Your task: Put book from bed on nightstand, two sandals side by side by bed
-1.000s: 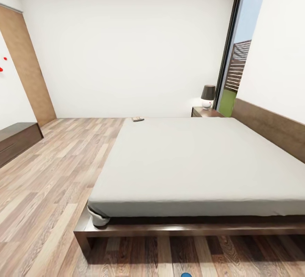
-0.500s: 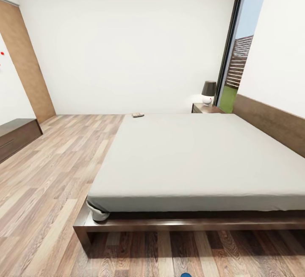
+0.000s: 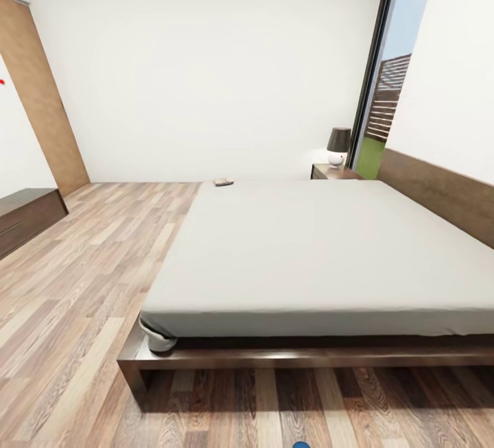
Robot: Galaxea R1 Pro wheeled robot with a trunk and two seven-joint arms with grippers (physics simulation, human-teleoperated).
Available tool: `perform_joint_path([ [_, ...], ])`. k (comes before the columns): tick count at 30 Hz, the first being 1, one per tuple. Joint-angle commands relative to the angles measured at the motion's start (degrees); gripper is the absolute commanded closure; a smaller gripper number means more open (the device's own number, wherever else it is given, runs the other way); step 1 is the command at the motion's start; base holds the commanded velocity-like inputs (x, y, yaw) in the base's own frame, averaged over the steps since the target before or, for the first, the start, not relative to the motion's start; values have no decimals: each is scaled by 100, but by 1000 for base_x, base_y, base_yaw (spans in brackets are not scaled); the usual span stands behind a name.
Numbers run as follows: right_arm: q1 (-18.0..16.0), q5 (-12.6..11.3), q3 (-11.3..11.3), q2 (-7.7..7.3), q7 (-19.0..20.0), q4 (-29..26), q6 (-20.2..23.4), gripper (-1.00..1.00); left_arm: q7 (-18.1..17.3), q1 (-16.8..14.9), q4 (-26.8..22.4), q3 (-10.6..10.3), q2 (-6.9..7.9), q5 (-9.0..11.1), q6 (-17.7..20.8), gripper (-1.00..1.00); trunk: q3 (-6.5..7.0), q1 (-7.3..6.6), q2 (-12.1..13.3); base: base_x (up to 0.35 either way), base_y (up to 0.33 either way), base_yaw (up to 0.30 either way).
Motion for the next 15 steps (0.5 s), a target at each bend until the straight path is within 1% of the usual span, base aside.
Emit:
perform_joint_path([
  [1,-4,-55,37,-2,13,7,-23,100,27,-4,6,-48,-1,21,-21,100,-24,22,-44,0,0,0],
  [7,-4,-55,42,0,13,-4,-31,100,29,-4,1,-58,-1,21,-28,100,-131,154,-285,0,0,0],
  [9,-7,-50,43,-1,8,-18,-33,100,30,-4,-102,-57,0,21,-35,100,-167,198,-365,0,0,0],
  [15,-6,-39,48,-1,-44,-25,-31,100,28,-4,-223,-65,6,21,-38,100,-167,198,-365,0,0,0],
])
